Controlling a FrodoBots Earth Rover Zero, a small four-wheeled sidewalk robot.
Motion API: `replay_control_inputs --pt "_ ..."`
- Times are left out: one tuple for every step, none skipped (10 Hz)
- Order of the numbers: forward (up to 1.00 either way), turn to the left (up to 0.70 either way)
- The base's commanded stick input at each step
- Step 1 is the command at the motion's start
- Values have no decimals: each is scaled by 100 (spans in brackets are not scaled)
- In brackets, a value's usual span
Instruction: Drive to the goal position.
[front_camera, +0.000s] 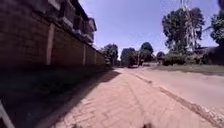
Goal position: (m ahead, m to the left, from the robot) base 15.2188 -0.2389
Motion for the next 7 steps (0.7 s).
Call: replay_control_inputs --pt "30 0" --pt "30 0" --pt "30 0" --pt "30 -75" --pt "30 -75" --pt "30 -75" --pt "30 -75"
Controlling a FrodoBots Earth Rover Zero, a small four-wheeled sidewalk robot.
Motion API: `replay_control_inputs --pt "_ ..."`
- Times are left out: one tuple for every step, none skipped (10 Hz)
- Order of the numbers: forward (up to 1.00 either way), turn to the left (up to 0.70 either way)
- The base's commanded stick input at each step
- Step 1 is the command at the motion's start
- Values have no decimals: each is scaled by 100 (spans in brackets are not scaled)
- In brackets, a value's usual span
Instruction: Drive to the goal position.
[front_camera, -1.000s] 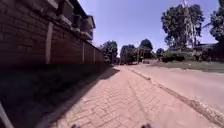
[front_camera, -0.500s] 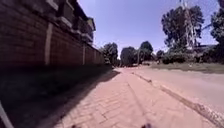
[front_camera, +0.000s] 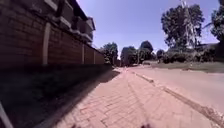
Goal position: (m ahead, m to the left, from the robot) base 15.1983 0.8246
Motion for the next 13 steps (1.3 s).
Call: replay_control_inputs --pt "30 -75" --pt "30 -75" --pt "30 -75" --pt "30 -75" --pt "30 -75" --pt "30 -52" --pt "30 -16" --pt "30 0" --pt "30 0" --pt "30 0" --pt "30 0" --pt "30 0" --pt "30 0"
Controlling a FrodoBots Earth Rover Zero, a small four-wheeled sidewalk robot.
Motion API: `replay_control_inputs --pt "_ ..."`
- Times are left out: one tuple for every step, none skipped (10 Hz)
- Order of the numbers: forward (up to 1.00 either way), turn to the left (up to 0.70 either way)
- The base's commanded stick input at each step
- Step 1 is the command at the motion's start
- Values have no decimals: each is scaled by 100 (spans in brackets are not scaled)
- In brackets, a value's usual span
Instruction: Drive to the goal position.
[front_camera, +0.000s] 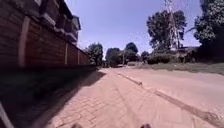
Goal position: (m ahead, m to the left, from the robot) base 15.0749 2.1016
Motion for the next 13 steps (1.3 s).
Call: replay_control_inputs --pt "30 0" --pt "30 0" --pt "30 0" --pt "30 0" --pt "30 0" --pt "30 0" --pt "30 0" --pt "30 0" --pt "30 0" --pt "30 0" --pt "30 0" --pt "30 0" --pt "30 0"
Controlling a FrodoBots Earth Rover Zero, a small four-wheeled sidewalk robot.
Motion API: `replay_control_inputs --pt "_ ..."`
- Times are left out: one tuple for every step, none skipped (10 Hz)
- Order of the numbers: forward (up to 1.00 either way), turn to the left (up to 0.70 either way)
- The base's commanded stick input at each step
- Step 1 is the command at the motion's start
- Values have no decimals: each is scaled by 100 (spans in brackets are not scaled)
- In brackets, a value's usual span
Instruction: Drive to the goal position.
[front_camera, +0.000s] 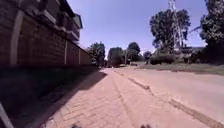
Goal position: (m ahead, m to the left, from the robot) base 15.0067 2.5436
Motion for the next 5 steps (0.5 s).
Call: replay_control_inputs --pt "30 0" --pt "30 0" --pt "30 0" --pt "30 0" --pt "30 0"
